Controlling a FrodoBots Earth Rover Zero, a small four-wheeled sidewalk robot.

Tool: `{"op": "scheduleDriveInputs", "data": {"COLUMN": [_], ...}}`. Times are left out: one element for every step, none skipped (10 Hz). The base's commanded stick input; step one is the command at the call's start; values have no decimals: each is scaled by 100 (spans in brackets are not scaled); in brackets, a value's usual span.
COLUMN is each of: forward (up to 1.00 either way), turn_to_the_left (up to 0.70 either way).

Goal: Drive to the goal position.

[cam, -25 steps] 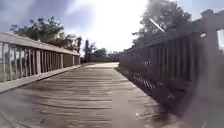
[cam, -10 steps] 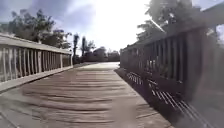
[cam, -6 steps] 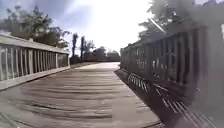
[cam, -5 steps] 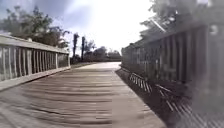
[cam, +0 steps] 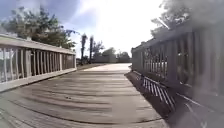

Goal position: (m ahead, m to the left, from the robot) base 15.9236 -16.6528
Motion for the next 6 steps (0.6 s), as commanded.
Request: {"op": "scheduleDriveInputs", "data": {"forward": [85,85,85,85,85,85], "turn_to_the_left": [0,0,0,0,0,0]}}
